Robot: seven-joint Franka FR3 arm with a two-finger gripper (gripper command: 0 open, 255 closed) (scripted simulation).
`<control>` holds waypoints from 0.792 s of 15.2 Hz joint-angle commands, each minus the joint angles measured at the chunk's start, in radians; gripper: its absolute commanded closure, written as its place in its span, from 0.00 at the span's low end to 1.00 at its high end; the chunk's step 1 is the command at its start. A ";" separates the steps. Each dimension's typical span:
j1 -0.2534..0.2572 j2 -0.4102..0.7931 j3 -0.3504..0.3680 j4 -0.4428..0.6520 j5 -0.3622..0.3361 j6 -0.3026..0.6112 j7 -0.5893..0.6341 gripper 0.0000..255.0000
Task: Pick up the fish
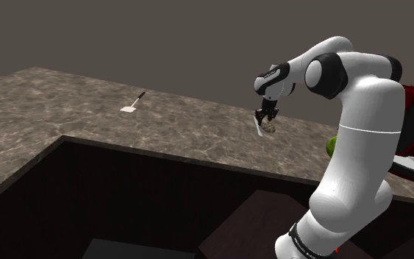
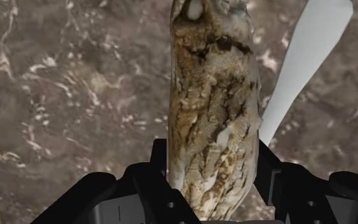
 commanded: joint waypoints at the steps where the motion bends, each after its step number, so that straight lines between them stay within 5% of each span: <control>1: 0.000 0.001 0.000 0.000 0.000 0.001 0.000 1.00; 12: 0.006 -0.033 -0.008 0.024 -0.015 -0.055 0.004 1.00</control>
